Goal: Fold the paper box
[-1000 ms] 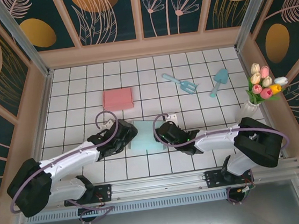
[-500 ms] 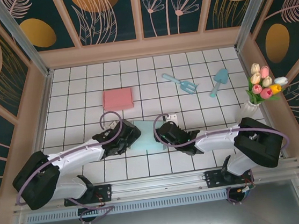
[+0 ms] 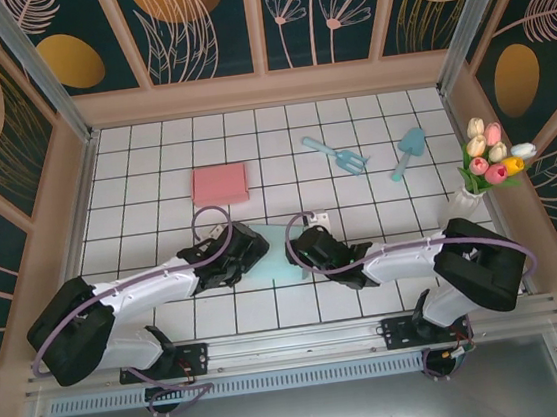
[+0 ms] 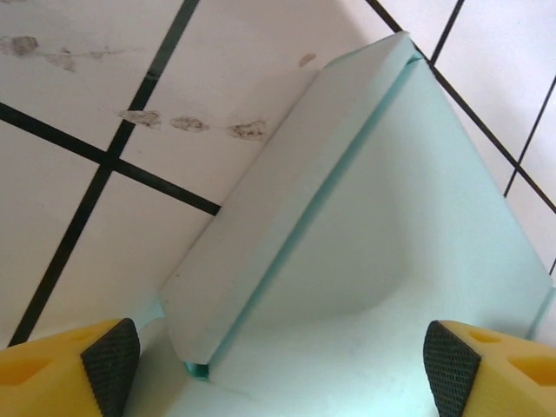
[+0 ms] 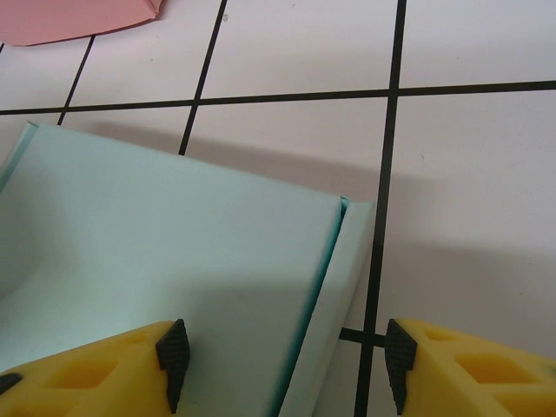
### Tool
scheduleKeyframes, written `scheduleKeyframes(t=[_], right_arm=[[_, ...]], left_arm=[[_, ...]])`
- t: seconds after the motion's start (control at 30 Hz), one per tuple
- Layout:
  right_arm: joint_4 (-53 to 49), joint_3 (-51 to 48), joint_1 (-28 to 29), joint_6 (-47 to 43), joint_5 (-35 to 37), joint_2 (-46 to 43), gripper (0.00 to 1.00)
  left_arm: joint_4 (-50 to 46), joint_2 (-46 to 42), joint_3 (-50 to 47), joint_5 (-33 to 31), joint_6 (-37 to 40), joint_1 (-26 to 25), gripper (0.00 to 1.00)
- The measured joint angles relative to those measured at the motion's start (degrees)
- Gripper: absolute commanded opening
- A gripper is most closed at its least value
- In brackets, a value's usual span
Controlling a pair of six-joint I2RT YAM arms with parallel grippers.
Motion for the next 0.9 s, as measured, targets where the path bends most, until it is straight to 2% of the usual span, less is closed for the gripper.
scheduleKeyframes(t=[0.9], right_arm=[[0.8,-0.2,0.0,0.0,-0.4,0.2,0.64]], left_arm=[[-0.2,0.1,-0.5,-3.0,-1.3,-1.1,0.82]])
